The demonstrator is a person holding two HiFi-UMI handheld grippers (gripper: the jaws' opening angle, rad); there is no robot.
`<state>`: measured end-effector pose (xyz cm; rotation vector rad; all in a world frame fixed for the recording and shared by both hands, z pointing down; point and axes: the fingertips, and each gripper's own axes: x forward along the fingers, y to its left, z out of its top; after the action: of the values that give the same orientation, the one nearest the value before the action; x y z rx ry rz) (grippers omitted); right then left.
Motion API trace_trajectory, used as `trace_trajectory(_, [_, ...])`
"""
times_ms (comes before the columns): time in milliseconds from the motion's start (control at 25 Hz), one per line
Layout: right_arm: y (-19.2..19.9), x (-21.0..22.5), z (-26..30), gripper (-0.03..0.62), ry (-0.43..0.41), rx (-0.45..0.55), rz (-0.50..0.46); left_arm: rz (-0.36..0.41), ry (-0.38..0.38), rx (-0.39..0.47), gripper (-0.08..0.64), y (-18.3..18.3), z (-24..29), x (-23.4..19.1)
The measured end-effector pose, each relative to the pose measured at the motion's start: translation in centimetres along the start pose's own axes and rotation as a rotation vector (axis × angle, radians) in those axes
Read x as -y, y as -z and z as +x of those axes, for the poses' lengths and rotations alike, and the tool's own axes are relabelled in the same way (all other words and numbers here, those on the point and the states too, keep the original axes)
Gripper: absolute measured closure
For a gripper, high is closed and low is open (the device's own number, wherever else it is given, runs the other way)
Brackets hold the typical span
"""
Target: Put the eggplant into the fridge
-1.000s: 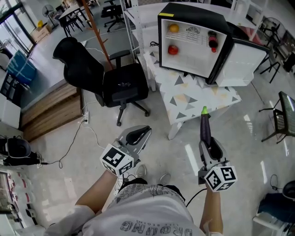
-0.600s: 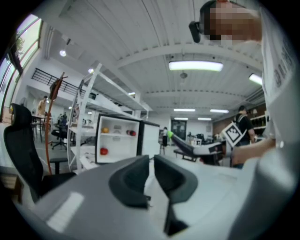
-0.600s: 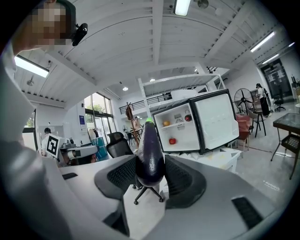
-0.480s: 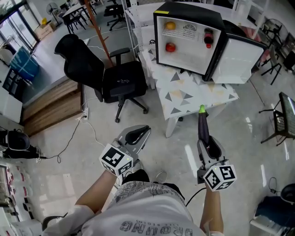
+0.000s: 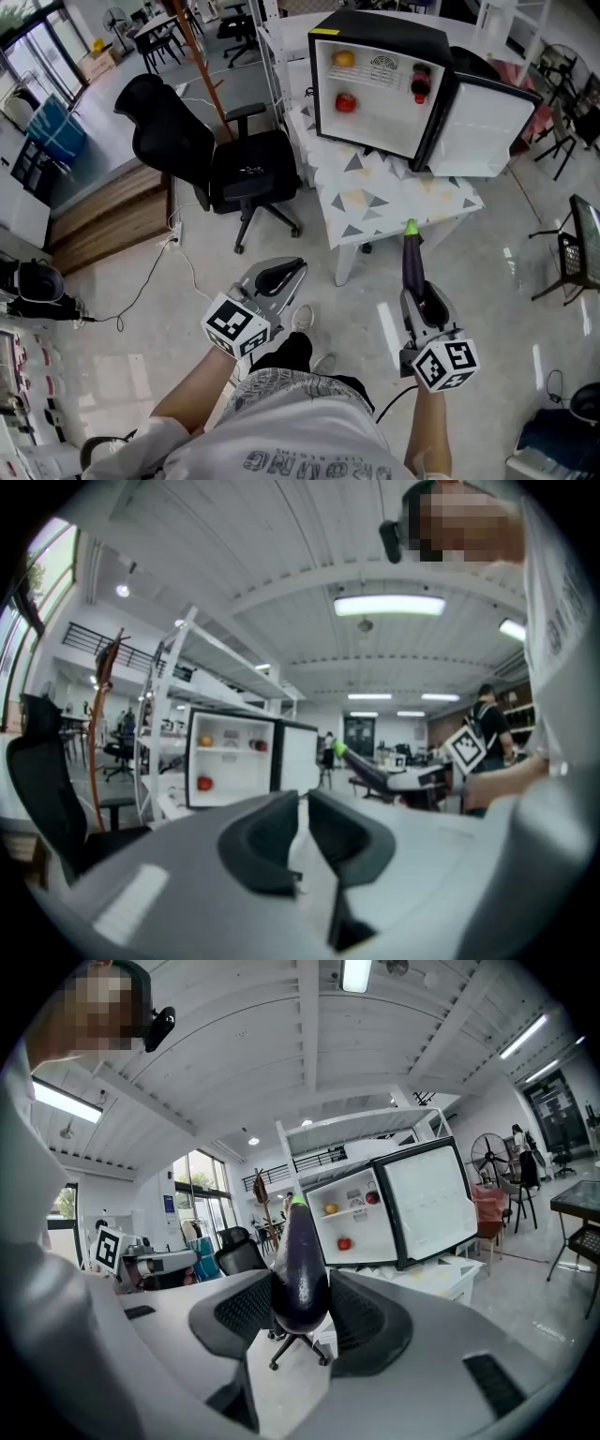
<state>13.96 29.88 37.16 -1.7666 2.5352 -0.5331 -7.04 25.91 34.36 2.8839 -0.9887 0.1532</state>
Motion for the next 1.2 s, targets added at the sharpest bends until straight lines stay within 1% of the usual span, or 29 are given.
trace_trajectory(240, [0.1, 1.0, 0.9, 0.405, -0.003, -0.007, 0.000, 0.001, 0.005, 0.000, 0.526, 0.2, 1.4, -0.3])
trace_trajectory(440, [0.1, 1.6, 2.5, 0.405, -0.002, -0.020, -0.003, -0.023, -0.005, 0.001, 0.526, 1.0, 2.5, -2.0])
trace_trajectory(600, [-0.1, 2.8, 4.2, 0.405, 0.011, -0.031, -0.007, -0.044, -0.003, -0.002, 0.526, 1.6, 4.3, -3.5])
trace_trajectory(880, [-1.0, 5.4, 7.8, 0.405, 0.042, -0.055, -0.016, -0.060, 0.011, 0.004, 0.526, 1.5, 8.4, -7.0])
trace_trajectory(1200, [-2.1, 8.2, 13.4, 0.405, 0.079, -0.080, -0.020, -0.080, 0.023, -0.003, 0.526, 1.3, 12.6, -12.2])
